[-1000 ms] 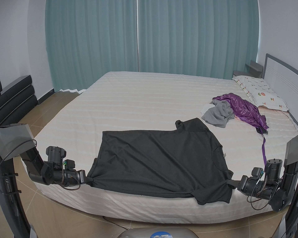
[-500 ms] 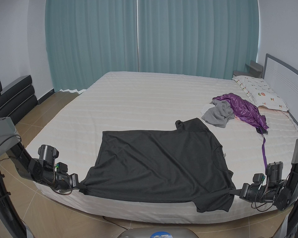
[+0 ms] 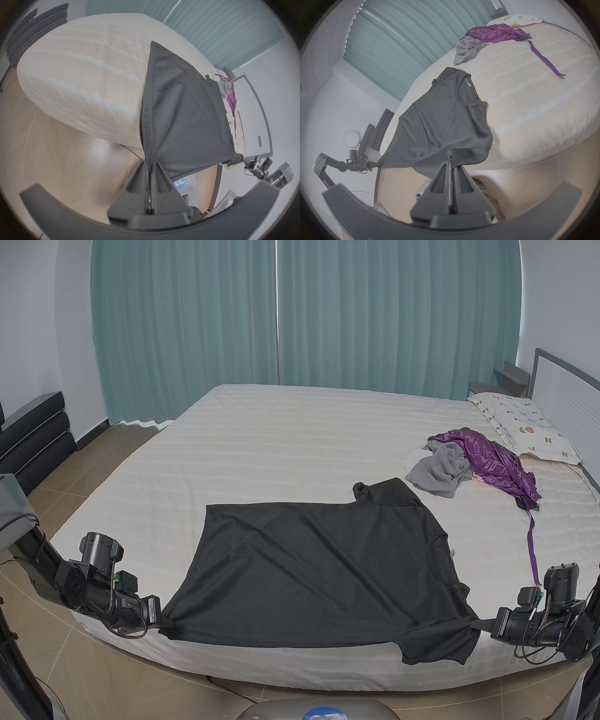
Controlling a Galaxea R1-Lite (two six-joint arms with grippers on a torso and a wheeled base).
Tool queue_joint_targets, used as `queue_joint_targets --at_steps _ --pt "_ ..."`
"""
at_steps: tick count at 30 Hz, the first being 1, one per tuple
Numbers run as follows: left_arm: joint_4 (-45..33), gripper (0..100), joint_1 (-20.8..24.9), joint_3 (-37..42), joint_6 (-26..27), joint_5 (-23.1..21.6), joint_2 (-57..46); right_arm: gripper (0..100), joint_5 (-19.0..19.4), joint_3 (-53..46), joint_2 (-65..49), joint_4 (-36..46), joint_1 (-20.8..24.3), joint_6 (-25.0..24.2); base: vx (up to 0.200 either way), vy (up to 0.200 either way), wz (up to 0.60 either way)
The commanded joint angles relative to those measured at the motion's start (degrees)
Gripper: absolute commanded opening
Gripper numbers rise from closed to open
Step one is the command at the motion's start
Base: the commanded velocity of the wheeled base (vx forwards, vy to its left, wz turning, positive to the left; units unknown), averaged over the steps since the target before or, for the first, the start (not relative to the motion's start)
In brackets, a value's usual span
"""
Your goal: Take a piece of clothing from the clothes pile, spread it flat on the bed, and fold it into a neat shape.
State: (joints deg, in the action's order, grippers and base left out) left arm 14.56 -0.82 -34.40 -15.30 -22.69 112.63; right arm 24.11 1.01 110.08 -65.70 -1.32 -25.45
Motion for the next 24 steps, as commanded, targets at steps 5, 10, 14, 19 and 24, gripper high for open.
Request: queue_joint_targets --at_steps 5,10,14,19,24 --pt "0.12 0 0.64 -5.5 -8.08 0.01 -0.83 0 0.58 2.42 0.31 -1.1 0.35 -0.83 0.0 0.0 0.0" --pt "0.12 0 1.17 -11.3 -15.55 0.01 -0.39 0 0.32 8.13 1.63 -0.22 0.35 -1.62 0.0 0.0 0.0" --pt "-0.05 0 1.7 -16.4 -20.3 0.1 0.84 0 0.06 13.23 4.88 -0.13 0.35 -2.85 0.0 0.0 0.0" --pt "-0.58 0 2.05 -20.62 -21.88 2.56 4.44 0 -0.03 18.15 8.4 -0.13 0.17 -3.11 0.0 0.0 0.0" --pt "-1.37 0 2.22 -23.17 -24.78 4.41 5.23 0 -0.03 20.52 8.83 -0.22 0.0 -3.2 0.0 0.0 0.0"
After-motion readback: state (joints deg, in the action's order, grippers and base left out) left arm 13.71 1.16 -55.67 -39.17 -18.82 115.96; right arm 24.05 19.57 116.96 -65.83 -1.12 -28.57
